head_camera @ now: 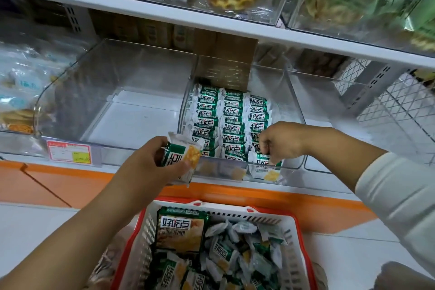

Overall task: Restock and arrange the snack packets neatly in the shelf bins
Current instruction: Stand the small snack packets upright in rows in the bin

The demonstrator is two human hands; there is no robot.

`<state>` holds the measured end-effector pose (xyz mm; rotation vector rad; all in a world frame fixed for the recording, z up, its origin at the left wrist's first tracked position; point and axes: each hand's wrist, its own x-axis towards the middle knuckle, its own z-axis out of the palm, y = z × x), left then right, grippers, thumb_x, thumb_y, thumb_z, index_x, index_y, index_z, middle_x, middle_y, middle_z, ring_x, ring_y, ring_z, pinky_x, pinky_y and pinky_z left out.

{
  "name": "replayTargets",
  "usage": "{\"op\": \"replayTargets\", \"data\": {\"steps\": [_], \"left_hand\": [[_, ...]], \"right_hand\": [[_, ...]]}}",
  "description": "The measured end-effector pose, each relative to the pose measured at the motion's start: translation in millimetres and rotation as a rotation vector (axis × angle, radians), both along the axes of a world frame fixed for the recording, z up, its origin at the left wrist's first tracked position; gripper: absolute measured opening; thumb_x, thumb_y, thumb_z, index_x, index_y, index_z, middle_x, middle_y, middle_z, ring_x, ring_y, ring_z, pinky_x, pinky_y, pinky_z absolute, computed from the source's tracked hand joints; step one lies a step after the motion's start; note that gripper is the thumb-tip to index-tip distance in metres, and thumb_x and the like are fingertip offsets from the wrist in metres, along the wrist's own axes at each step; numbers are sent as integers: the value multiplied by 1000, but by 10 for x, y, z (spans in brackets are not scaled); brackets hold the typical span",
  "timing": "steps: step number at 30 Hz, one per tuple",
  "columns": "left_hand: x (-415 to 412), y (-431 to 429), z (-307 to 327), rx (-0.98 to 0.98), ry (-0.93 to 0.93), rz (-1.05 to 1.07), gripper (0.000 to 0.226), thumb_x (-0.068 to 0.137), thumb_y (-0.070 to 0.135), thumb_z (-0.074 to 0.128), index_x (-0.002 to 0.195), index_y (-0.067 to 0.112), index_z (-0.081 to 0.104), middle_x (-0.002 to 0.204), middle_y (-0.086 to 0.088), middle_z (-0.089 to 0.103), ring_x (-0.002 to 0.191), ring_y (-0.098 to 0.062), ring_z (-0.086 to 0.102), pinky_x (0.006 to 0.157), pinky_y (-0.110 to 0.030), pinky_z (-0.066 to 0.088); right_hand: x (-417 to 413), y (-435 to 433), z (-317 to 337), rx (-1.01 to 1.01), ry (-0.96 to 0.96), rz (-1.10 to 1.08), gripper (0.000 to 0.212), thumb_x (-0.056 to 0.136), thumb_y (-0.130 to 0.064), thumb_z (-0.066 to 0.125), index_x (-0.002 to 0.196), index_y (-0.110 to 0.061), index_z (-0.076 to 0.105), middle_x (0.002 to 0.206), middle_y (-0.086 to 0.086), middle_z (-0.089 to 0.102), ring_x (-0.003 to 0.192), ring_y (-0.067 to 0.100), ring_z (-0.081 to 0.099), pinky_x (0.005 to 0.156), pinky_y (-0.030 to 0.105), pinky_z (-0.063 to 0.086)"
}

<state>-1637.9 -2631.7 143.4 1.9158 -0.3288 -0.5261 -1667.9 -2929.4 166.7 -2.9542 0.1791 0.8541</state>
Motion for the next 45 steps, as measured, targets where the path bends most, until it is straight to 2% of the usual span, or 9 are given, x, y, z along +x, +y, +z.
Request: {"op": "replayTargets", "data": {"steps": [3, 14, 18, 20, 25, 29, 35, 38, 45], "left_hand": [[-8, 13, -17, 22, -9, -2, 20, 86, 34, 72, 101, 31, 59, 81, 7, 74, 69, -7, 70, 53, -13, 44], [-22, -84, 40, -4, -27, -53, 36, 87, 31, 72, 121, 36, 63, 106, 10, 70, 82, -5, 71, 56, -11, 50], [-17, -94, 93, 44, -62, -157, 43, 87, 18, 71, 120, 41, 57, 112, 12, 65, 89, 0, 65, 59, -5, 44], [7, -114, 125, 70, -115, -205, 55, 84, 15, 74, 123, 45, 50, 110, 15, 63, 87, 3, 64, 60, -5, 46], [57, -199, 170, 63, -197, -225, 57, 78, 24, 82, 122, 42, 49, 107, 14, 65, 73, -1, 65, 63, -15, 51], [133, -246, 128, -9, -400, -32, 39, 82, 25, 78, 108, 42, 55, 106, 18, 63, 90, 3, 62, 78, -23, 55], [451, -194, -61, 147, -437, 64, 59, 89, 42, 66, 143, 33, 45, 134, 13, 53, 111, -1, 56, 96, -31, 51], [476, -193, -134, 159, -370, 7, 51, 93, 42, 61, 142, 39, 47, 131, 15, 58, 102, 1, 62, 87, -19, 51], [530, -171, -177, 59, -291, -16, 44, 94, 40, 59, 136, 49, 49, 126, 26, 59, 97, 11, 61, 74, -5, 49]], "right_hand": [[-39, 34, -130, -27, 19, 45, 21, 83, -1, 57, 92, -21, 61, 89, -7, 58, 88, 18, 56, 72, 28, 46], [-66, 29, -202, -28, -118, -23, 13, 86, -16, 67, 94, -22, 59, 95, -3, 58, 88, 17, 54, 71, 26, 41], [-309, 386, 51, 558, -491, -312, 20, 88, -36, 67, 107, -29, 64, 95, -12, 64, 87, 10, 64, 75, 25, 52], [-486, 689, 132, 885, -464, -374, 36, 80, -51, 64, 115, -43, 60, 107, -19, 64, 98, -2, 62, 83, 21, 53], [-568, 986, -17, 1001, -529, -419, 36, 82, -34, 74, 114, -43, 62, 106, -20, 69, 99, -2, 64, 85, 17, 51], [-421, 859, -70, 1114, -608, -615, 31, 81, -19, 75, 109, -28, 65, 97, -6, 74, 93, 12, 70, 82, 24, 55], [353, 421, -162, 929, -802, -707, 36, 79, -29, 78, 108, -24, 57, 93, 3, 66, 94, 28, 66, 84, 33, 48], [889, 283, -244, 690, -873, -656, 41, 82, -30, 75, 117, -19, 58, 112, 11, 62, 89, 20, 59, 66, 24, 42], [1667, 118, -428, 672, -912, -640, 49, 80, -22, 78, 125, -20, 59, 132, 1, 58, 107, 14, 52, 86, 24, 41]]}}
